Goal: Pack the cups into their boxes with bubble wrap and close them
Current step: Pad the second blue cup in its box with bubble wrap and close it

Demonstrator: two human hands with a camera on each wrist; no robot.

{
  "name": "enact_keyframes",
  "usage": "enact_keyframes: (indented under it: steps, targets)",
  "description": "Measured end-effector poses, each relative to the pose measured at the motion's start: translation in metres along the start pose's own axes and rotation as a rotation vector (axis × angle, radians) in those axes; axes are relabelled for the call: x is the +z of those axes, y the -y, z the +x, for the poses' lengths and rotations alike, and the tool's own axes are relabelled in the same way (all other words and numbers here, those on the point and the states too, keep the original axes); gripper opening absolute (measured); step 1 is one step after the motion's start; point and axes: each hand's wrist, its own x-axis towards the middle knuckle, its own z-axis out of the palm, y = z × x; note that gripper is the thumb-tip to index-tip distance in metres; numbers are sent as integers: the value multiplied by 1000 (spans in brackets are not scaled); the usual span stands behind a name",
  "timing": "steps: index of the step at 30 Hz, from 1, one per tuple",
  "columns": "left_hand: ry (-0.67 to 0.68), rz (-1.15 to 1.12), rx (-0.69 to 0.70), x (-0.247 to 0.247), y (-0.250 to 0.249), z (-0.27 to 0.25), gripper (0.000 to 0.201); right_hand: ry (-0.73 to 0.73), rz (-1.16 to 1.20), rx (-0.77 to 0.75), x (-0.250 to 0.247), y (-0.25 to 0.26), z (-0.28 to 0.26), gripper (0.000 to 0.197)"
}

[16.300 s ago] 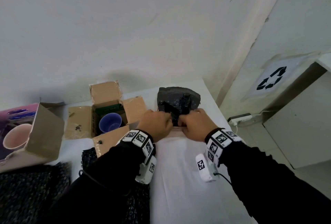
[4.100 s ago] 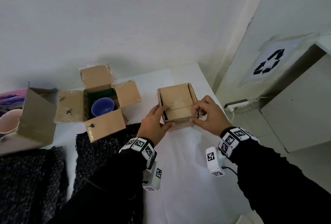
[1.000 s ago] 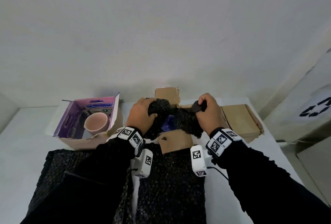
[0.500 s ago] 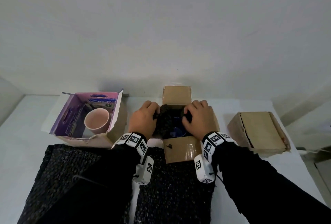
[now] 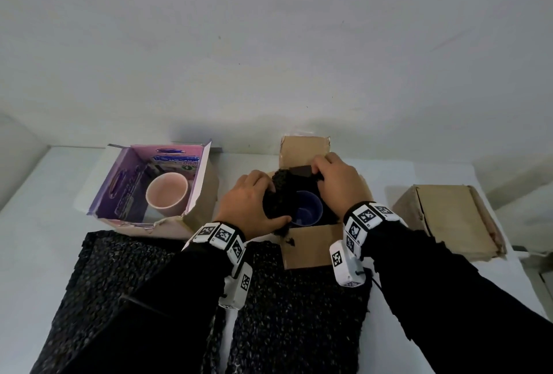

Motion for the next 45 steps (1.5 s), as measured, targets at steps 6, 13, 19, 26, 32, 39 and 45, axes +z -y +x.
enact_keyframes:
  steps: [6, 13, 19, 26, 32, 39, 45]
  targets:
    - [-71, -174, -71, 6, 0, 3, 26, 116, -391, -145, 20, 2, 1, 18]
    - [-129, -283, 33, -2, 1, 8, 16, -34, 94, -83, 12, 0, 2, 25]
    - [-225, -459, 193, -12, -14, 22, 22, 232, 955, 97, -17, 9, 4, 61]
    - [-234, -422, 101, -12, -16, 26, 18, 144, 815, 70, -19, -3, 14, 28]
    - [-263, -315, -12, 4, -4, 25, 16, 4, 510, -97, 9, 2, 20, 30]
    - [-153, 108, 52, 18, -6, 17, 29, 36, -9, -278, 36, 4, 20, 9]
    - [-29, 275, 115, 17, -7, 22, 42, 137, -76, -322, 38, 1, 12, 25]
